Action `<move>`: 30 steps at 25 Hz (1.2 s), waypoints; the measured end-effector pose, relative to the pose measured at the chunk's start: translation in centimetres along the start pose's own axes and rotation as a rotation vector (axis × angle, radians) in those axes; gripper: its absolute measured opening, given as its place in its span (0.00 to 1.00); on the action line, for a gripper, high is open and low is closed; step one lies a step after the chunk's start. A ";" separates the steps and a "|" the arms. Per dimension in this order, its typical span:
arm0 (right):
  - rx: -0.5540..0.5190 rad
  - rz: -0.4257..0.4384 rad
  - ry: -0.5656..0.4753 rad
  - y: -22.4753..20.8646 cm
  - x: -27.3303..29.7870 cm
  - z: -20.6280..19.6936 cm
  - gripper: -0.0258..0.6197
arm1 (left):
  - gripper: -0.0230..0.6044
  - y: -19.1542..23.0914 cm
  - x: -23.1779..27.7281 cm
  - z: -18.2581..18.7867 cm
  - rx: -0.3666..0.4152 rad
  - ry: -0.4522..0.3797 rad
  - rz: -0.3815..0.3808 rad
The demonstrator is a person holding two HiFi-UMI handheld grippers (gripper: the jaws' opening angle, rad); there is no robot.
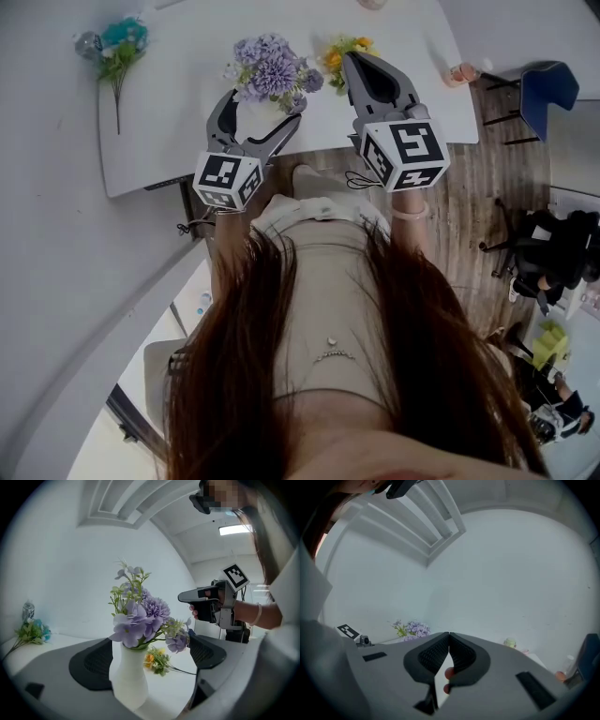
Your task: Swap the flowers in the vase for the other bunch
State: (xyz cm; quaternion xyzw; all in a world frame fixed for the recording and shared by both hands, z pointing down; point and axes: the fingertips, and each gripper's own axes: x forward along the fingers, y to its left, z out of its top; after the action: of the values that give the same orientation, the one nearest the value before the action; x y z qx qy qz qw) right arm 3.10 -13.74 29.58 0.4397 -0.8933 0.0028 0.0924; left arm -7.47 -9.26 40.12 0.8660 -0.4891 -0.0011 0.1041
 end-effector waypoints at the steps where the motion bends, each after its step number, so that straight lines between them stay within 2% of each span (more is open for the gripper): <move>1: -0.002 -0.001 0.002 0.0 0.0 -0.1 0.08 | 0.85 0.0 0.0 0.1 0.003 -0.004 0.001; 17: -0.009 -0.020 0.020 0.5 -0.8 -0.6 0.08 | 0.85 -0.2 0.1 -1.0 0.121 0.030 -0.086; 22: -0.006 -0.036 0.025 0.3 -1.0 -0.7 0.08 | 0.85 -0.5 0.0 -1.2 0.131 0.038 -0.109; 30: 0.005 -0.054 0.037 0.7 -1.3 -1.3 0.08 | 0.84 0.1 -0.2 -1.1 0.132 0.036 -0.106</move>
State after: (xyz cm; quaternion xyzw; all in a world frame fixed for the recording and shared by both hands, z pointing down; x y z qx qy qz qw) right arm 3.52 -12.19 30.67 0.4637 -0.8793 0.0106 0.1081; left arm -7.57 -8.93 41.19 0.8956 -0.4395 0.0414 0.0553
